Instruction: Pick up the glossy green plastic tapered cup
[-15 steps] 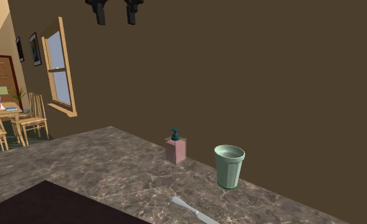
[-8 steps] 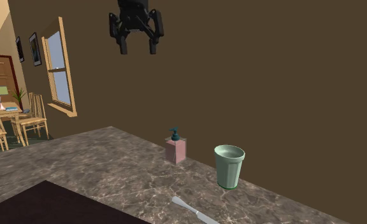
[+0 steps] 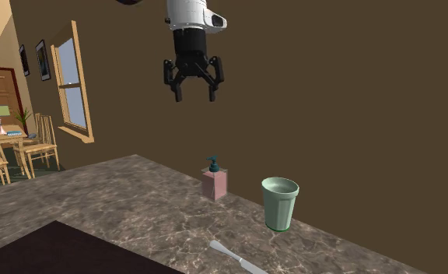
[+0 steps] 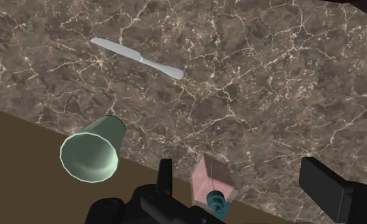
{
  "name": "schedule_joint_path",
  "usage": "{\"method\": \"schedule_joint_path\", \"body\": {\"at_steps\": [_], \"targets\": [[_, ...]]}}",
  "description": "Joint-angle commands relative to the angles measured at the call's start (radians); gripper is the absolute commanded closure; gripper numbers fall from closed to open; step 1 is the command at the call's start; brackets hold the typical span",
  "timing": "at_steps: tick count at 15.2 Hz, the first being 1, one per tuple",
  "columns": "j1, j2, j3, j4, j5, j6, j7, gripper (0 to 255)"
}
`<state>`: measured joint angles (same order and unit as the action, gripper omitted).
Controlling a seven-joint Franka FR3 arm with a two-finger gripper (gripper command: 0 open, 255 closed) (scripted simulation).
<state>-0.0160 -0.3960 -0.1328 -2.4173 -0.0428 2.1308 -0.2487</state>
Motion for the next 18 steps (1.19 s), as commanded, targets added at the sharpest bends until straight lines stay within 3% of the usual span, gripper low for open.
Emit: {"method": "schedule_joint_path", "body": {"at_steps": [1,9,18], "targets": [[-0.004,0.073,-0.012,0.013,-0.010,0.058,-0.019,0],[-0.022,0.362,-0.048,0.097,-0.032,0.252,-0.083,0],[-0.058,0.707,-0.067,0.288,-0.031,0.398,-0.151,0]]}}
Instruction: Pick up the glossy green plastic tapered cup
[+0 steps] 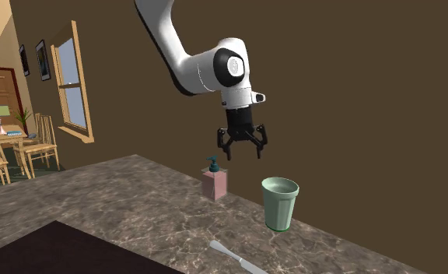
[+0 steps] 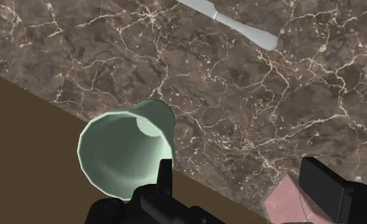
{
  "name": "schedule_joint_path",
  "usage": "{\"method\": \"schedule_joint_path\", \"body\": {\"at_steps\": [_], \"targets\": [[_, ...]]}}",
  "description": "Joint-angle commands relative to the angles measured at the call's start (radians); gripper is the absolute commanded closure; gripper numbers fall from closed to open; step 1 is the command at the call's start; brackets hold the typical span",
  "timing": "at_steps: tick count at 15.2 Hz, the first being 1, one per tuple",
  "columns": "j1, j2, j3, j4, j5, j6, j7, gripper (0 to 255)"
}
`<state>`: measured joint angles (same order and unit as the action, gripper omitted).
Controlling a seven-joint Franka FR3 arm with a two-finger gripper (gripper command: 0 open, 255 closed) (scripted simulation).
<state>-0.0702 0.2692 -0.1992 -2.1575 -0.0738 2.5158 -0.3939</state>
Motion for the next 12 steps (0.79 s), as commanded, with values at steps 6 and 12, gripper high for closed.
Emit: {"method": "schedule_joint_path", "body": {"at_steps": [6,12], "targets": [[-0.039,0.272,-0.001,0.212,-0.001,0.058,-0.039,0],[-0.060,0.412,0.002,0.321,0.000,0.089,-0.049,0]]}}
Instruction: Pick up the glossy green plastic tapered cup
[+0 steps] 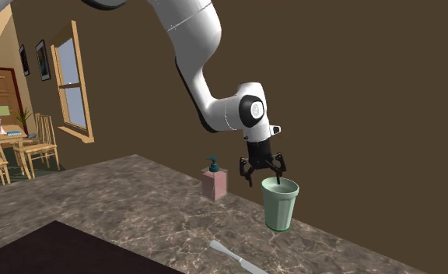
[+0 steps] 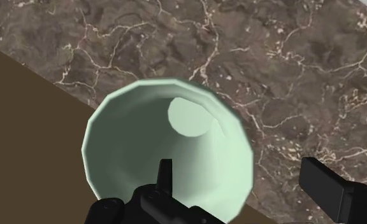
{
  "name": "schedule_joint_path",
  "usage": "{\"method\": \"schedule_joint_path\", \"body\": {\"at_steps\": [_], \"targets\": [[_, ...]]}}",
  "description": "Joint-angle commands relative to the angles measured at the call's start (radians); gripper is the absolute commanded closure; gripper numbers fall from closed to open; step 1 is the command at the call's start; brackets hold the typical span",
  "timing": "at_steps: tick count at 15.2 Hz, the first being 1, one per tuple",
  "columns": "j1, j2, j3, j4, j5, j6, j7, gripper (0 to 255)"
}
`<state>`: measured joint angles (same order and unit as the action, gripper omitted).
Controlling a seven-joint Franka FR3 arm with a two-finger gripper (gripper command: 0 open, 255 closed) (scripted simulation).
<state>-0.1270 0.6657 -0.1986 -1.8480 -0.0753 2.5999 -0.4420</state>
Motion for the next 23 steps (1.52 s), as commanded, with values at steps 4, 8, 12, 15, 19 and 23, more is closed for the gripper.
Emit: {"method": "schedule_joint_path", "body": {"at_steps": [4,8,12,15,19,23], "targets": [[-0.007,0.060,0.005,0.024,0.004,0.037,0.002,0],[-0.006,0.066,0.006,0.022,0.004,0.044,0.004,255],[-0.006,0.066,0.006,0.022,0.004,0.043,0.004,255],[-0.005,0.066,0.006,0.022,0.004,0.043,0.005,255],[-0.004,0.033,0.003,0.016,0.002,0.018,0.000,255],[0.000,-0.011,-0.001,0.005,-0.001,-0.015,-0.003,255]]}}
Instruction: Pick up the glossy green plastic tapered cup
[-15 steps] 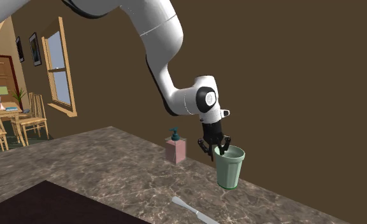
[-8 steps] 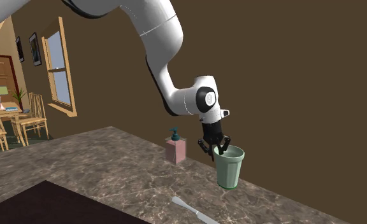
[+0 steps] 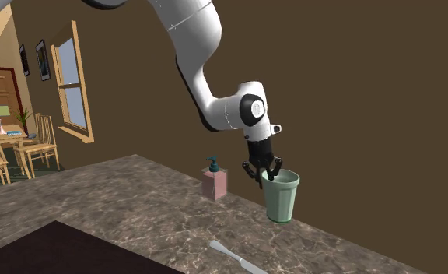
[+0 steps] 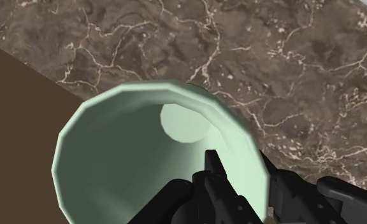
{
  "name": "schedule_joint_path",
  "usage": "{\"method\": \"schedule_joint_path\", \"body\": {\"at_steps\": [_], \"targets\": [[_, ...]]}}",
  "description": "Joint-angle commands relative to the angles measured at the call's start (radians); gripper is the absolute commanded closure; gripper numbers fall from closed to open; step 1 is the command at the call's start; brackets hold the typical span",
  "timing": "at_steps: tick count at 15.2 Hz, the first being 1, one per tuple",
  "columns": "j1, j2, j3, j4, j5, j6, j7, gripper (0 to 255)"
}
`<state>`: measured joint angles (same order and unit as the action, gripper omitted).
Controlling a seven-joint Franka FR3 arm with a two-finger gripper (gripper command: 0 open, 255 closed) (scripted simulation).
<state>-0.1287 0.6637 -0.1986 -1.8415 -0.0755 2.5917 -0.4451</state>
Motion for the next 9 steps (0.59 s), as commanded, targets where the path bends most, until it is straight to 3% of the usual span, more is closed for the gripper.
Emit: {"method": "schedule_joint_path", "body": {"at_steps": [1,9], "targets": [[0.002,-0.019,-0.002,-0.004,-0.002,-0.015,-0.001,255],[0.009,-0.092,-0.009,-0.012,-0.008,-0.079,-0.007,255]]}}
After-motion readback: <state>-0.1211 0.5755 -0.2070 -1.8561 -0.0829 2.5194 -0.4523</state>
